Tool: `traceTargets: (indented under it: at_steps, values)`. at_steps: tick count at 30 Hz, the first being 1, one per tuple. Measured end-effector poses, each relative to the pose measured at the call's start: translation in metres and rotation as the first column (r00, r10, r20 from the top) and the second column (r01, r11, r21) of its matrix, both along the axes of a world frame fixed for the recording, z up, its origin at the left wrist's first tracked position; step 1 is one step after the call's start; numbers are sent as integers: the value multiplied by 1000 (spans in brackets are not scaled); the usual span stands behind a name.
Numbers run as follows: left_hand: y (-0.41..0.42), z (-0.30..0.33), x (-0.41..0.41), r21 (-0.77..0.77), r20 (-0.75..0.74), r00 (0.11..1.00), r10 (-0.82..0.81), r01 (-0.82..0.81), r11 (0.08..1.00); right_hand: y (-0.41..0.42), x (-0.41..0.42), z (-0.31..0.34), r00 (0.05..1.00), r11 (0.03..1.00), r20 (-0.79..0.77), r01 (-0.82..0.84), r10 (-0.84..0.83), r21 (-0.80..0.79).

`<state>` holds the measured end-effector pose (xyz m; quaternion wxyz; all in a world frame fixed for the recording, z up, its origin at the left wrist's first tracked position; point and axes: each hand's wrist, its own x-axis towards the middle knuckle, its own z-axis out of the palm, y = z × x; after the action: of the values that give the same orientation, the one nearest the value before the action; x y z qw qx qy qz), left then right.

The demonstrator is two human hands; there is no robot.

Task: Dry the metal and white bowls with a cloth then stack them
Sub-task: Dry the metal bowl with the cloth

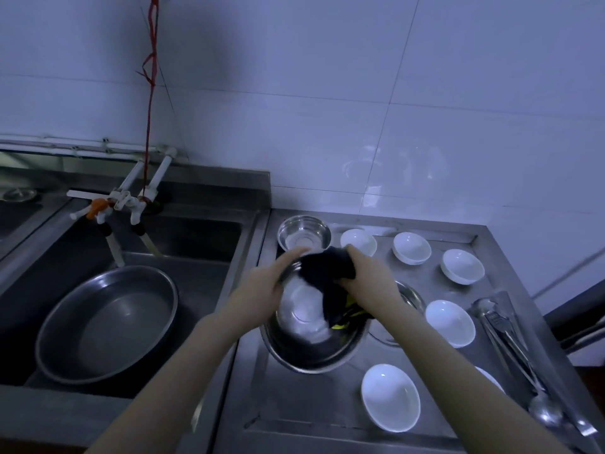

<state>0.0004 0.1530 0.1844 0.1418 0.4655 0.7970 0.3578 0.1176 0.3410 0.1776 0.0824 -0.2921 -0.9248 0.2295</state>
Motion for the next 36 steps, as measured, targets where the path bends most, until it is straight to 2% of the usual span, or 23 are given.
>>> traceTargets:
  at_steps: [2,5,7,8,10,11,12,13,15,17,18,20,22,24,25,26,27,28,29,30,31,33,36]
  values:
    - [8,4,-2,-114,-66,997,-39,32,993,-8,-7,8,994,985,30,-104,100,136]
    - [15,9,-3,-120,-207,975,84,-110,987,-11,-13,7,996,991,-90,13,-1,131]
    - [12,7,-1,10,-216,942,258,-262,965,-9,-11,2,944,968,-220,227,-246,-109]
    - [11,6,5,102,-121,932,342,-332,938,-10,-10,-3,880,893,-251,319,-404,-319]
    - [13,-1,21,238,148,906,397,-422,875,-17,-7,-14,749,639,-189,370,-634,-675]
    - [15,-6,28,279,238,896,376,-434,857,-21,-6,-20,725,558,-141,374,-674,-741]
    - [16,-11,32,301,286,890,355,-435,849,-23,-5,-24,733,554,-119,385,-669,-738]
    - [16,-14,31,310,308,890,336,-428,849,-21,-4,-24,762,605,-117,400,-637,-689]
    - [11,-14,20,292,288,919,270,-353,889,-10,-2,-14,846,782,-145,391,-513,-486]
    - [4,-12,3,189,213,968,136,-177,966,4,-2,6,944,944,-148,266,-296,-194]
    - [3,-10,-5,109,169,983,75,-94,990,7,-4,16,984,988,-93,152,-153,-24]
    - [7,-7,-10,13,109,994,6,-8,1000,2,-11,31,998,969,33,-61,55,239]
    - [11,-5,-9,90,112,993,23,-33,995,-1,-20,40,996,932,5,-83,87,353]
    - [10,-4,-7,212,170,981,90,-125,969,2,-23,42,996,946,-92,13,17,323]
    - [9,-3,-6,280,216,969,120,-179,943,4,-24,40,989,970,-141,82,-51,228]
    - [8,-4,-6,357,267,952,149,-242,902,3,-22,36,968,987,-206,156,-145,42]
    - [8,-5,-4,430,322,931,170,-304,850,-1,-20,30,929,953,-263,203,-260,-223]
    - [9,-6,-3,463,357,912,202,-360,810,-8,-17,21,883,849,-283,203,-374,-488]
    - [9,-6,0,440,362,898,249,-400,804,-17,-14,9,850,721,-247,203,-466,-663]
    - [9,-6,3,379,341,893,293,-416,827,-24,-12,-1,840,651,-188,233,-509,-722]
    - [8,-7,6,310,312,899,307,-402,862,-26,-10,-8,846,651,-138,281,-515,-706]
    - [4,-6,4,204,262,927,269,-325,923,-18,-8,-12,876,784,-104,360,-470,-506]
    - [2,8,-11,51,159,983,86,-95,994,-5,-10,3,966,975,-142,205,-216,-90]
